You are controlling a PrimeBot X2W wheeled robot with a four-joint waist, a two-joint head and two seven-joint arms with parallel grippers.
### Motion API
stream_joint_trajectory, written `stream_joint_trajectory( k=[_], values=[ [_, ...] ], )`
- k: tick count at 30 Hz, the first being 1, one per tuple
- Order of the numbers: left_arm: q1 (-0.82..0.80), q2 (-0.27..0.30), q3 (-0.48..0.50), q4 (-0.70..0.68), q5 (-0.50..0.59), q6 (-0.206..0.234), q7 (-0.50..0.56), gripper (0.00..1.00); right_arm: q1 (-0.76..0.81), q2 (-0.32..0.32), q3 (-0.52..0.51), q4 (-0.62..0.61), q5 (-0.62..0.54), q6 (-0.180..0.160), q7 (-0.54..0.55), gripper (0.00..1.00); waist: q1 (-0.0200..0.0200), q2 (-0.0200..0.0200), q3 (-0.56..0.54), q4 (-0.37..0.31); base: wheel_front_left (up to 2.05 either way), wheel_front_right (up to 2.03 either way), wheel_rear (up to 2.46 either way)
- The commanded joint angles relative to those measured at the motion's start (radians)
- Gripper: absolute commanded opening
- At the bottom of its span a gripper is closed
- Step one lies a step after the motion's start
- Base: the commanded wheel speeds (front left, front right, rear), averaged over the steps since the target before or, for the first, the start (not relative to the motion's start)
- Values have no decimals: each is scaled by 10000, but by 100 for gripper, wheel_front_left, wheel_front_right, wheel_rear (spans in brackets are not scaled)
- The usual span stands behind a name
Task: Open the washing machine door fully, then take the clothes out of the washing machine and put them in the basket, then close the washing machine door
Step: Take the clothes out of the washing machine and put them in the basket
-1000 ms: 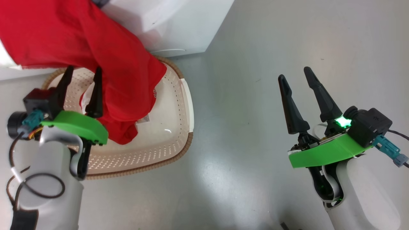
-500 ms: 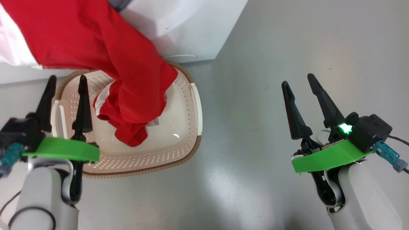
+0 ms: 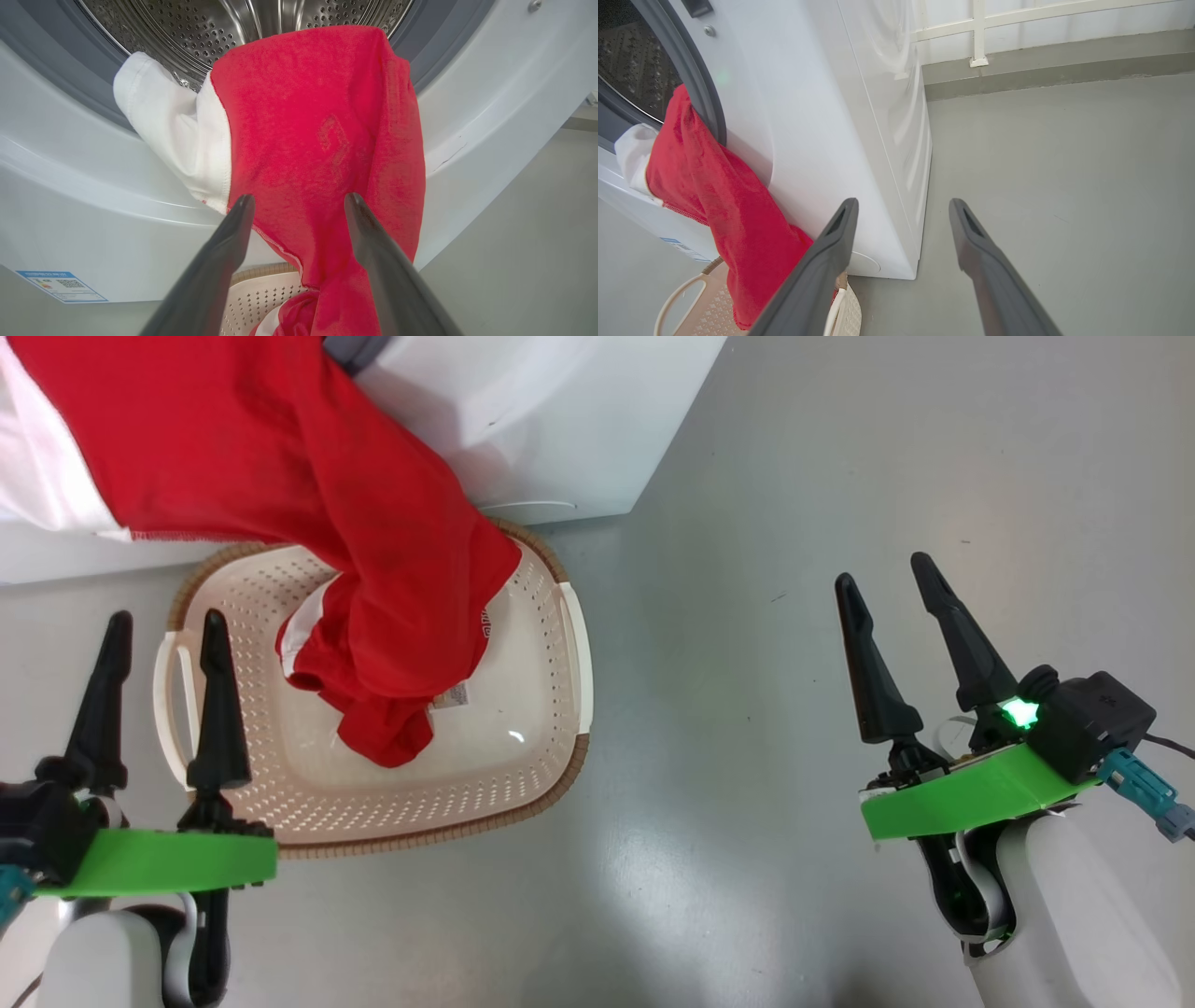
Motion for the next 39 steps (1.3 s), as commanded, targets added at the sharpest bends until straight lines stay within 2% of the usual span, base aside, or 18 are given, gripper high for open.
stream_joint_trajectory(
  k=[1, 11, 18, 30, 39],
  values=[
    [320, 135, 367, -361, -6, -56, -40, 100, 332, 15, 168, -247, -105, 48, -63, 100, 0, 0, 9, 5, 0, 0, 0],
    [245, 29, 468, -378, -34, -56, -40, 100, 327, 15, 168, -261, -71, 48, -63, 100, 0, 0, -1, -10, 0, 0, 0],
    [-343, 192, 570, 128, -181, -56, -40, 100, 319, 15, 199, -249, -46, 48, -63, 100, 0, 0, 28, 28, 0, 0, 0],
    [-2310, 863, 1310, 2183, -437, -56, -40, 100, 174, 15, 372, -243, 62, 48, -63, 100, 0, 0, 177, -144, 0, 0, 0],
    [-3234, 1306, 1342, 3640, -577, -56, -40, 100, 158, 15, 412, -261, 130, 48, -63, 100, 0, 0, 252, -306, 0, 0, 0]
  ],
)
